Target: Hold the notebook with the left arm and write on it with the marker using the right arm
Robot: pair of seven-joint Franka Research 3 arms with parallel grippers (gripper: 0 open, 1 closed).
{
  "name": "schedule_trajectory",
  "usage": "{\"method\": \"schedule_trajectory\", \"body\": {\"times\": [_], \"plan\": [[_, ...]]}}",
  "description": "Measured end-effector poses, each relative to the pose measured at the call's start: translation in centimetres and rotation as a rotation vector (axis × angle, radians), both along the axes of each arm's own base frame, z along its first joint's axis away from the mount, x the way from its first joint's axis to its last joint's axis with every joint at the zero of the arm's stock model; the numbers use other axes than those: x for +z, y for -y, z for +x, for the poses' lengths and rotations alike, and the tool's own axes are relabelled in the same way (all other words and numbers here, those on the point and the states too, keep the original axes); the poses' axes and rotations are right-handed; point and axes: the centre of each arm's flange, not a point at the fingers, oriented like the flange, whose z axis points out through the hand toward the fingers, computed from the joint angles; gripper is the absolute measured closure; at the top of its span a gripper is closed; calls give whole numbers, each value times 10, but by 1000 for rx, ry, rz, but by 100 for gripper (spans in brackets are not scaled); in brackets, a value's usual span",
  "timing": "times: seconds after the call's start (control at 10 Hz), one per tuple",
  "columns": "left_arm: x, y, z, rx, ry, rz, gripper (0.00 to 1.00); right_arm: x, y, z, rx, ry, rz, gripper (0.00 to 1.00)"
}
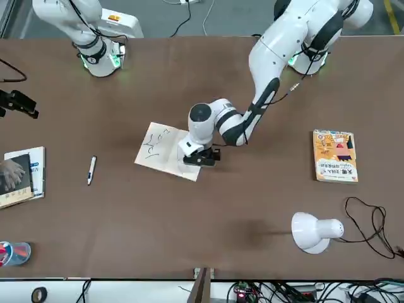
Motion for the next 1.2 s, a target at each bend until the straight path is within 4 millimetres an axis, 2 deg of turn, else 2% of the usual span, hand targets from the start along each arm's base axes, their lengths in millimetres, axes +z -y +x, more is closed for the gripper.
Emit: {"method": "schedule_trajectory", "body": {"times": [0.9,1.2], "plan": [[-2,0,0,-9,8,0,0,-20,-2,0,51,-41,0,0],[-2,1,0,-9,8,0,0,-37,-1,-1,93,-77,1,0]]}}
